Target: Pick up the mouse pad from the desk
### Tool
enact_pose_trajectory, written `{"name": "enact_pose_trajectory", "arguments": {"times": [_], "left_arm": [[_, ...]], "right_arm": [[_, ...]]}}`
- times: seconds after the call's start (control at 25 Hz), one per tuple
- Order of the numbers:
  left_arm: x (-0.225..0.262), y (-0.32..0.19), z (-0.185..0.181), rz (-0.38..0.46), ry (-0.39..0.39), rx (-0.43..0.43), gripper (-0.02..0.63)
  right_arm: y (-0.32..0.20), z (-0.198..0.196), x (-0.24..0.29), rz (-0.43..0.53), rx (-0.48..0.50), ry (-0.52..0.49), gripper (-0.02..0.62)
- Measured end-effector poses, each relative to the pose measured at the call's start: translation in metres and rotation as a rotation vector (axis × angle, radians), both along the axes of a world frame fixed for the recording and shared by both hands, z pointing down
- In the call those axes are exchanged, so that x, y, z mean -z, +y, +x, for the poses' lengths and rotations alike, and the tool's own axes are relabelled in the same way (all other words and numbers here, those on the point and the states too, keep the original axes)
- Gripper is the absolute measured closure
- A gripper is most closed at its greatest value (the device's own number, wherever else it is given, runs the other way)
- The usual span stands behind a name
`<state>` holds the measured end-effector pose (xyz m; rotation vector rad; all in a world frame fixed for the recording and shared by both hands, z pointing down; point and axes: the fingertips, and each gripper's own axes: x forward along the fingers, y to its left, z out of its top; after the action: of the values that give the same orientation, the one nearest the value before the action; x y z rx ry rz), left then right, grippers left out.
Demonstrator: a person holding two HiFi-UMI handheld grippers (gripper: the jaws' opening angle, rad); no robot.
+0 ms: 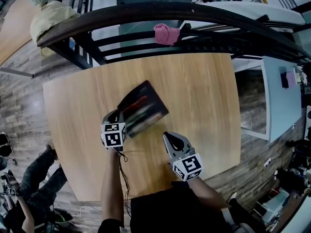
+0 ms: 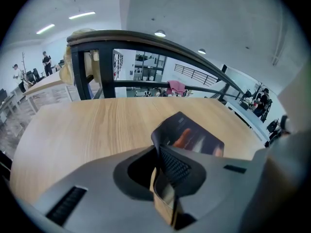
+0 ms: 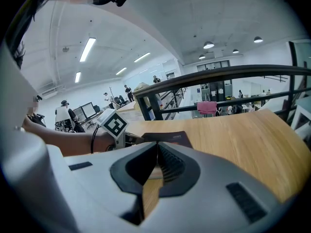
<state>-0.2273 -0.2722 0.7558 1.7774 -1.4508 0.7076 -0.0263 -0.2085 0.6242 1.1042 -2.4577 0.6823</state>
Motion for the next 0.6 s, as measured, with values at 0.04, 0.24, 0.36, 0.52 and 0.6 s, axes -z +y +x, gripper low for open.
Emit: {"name": "enact_pose_trajectory", "arguments": {"times": [0.04,0.24,0.36,0.52,0.6], "left_arm": [[0.003,0.002,0.000,0.003,0.001,0.005,0.561],[0.013,0.010,0.003,0.026,0.011,0.040,0.561],[0.018,0.018,0.004,0.036,0.016,0.058,0.561],[0.027,0.029,0.006,0.048,0.029,0.084,0.561],[0.031,0.034,0.007,0.055,0.030,0.094,0.562]], "right_arm": [[0.000,0.000,0.002,0.004,0.002,0.000,0.565],[0.004,0.002,0.010,0.010,0.003,-0.007,0.565],[0.006,0.003,0.013,0.021,0.005,-0.009,0.565],[0.012,0.005,0.018,0.027,0.005,-0.012,0.565],[0.014,0.006,0.022,0.036,0.008,-0.013,0.565]]}}
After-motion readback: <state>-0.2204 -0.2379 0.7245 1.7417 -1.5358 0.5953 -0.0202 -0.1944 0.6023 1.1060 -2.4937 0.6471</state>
